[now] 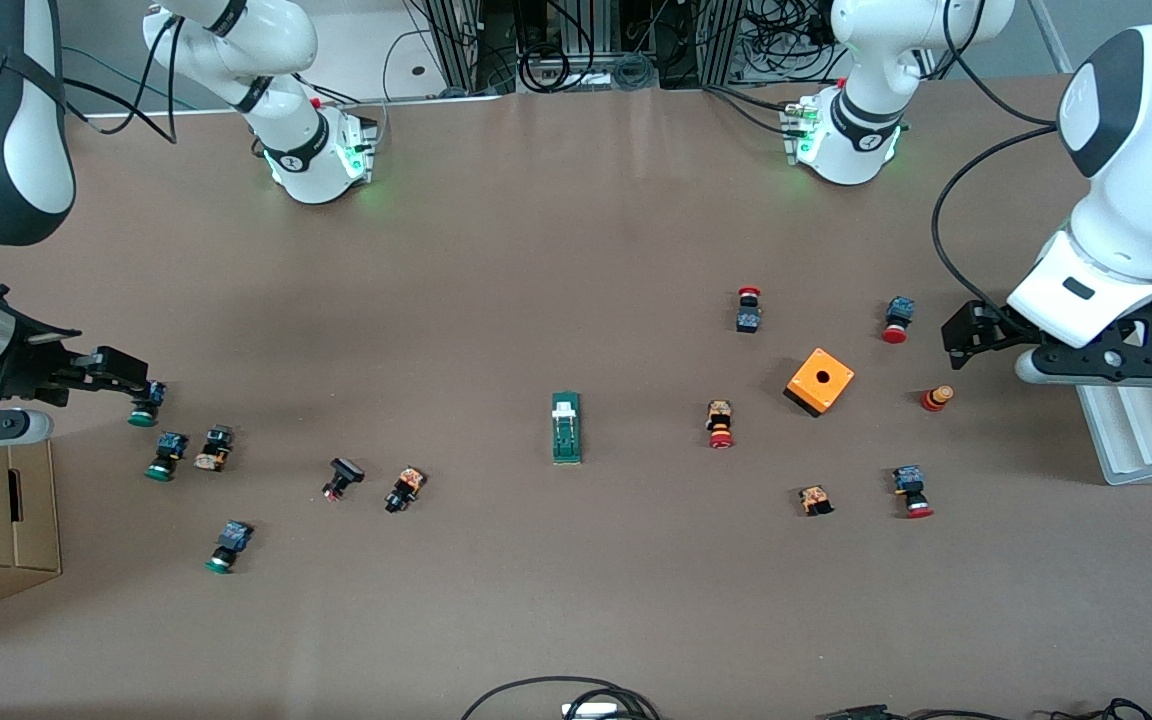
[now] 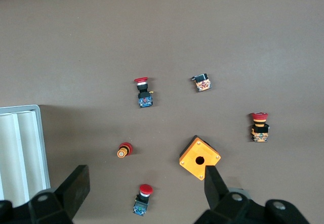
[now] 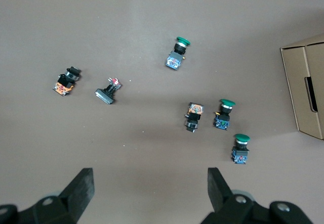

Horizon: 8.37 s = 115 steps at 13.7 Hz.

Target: Close load switch with both arms

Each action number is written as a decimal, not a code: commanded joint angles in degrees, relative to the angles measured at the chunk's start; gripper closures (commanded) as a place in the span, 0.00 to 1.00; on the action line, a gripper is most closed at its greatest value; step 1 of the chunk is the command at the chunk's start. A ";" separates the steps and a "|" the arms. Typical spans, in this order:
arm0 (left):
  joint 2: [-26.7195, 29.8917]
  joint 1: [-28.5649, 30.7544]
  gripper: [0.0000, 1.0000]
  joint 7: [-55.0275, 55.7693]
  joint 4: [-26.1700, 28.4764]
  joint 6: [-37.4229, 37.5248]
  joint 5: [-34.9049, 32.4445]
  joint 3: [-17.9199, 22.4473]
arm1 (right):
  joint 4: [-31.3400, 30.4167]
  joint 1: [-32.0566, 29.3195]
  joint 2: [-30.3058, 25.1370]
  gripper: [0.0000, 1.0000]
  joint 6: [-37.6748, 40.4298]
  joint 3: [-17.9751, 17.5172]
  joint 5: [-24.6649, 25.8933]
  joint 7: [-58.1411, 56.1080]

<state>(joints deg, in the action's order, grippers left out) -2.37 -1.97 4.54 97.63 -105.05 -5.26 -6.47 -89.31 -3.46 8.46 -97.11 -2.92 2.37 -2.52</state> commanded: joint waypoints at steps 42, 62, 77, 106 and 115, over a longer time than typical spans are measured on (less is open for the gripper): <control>-4.46 -1.10 0.00 68.37 6.17 -9.91 -15.00 -41.49 | 0.01 9.26 3.31 0.00 8.08 -1.13 -1.93 -1.17; -31.11 -20.59 0.00 108.12 -1.56 -11.40 -57.30 -44.61 | -0.69 9.70 8.06 0.03 -2.91 -1.04 -7.20 -0.03; -43.50 -42.85 0.00 131.15 -1.12 -7.10 -88.14 -19.99 | -1.04 8.73 9.20 0.03 0.87 -0.69 -14.93 3.56; -54.75 -48.56 0.00 141.53 -2.79 -2.17 -103.63 -13.31 | -7.81 28.85 13.86 0.06 -17.58 -0.69 -14.23 40.30; -55.11 -48.56 0.00 141.36 -4.29 -2.17 -103.64 -13.30 | -7.81 35.18 16.93 0.05 -24.08 -0.69 -1.76 27.31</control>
<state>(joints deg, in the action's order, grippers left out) -56.05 -49.52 145.19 95.44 -107.12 -108.08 -20.55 -97.09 29.63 23.96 -117.88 -4.13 -1.35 26.27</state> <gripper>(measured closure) 0.000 0.048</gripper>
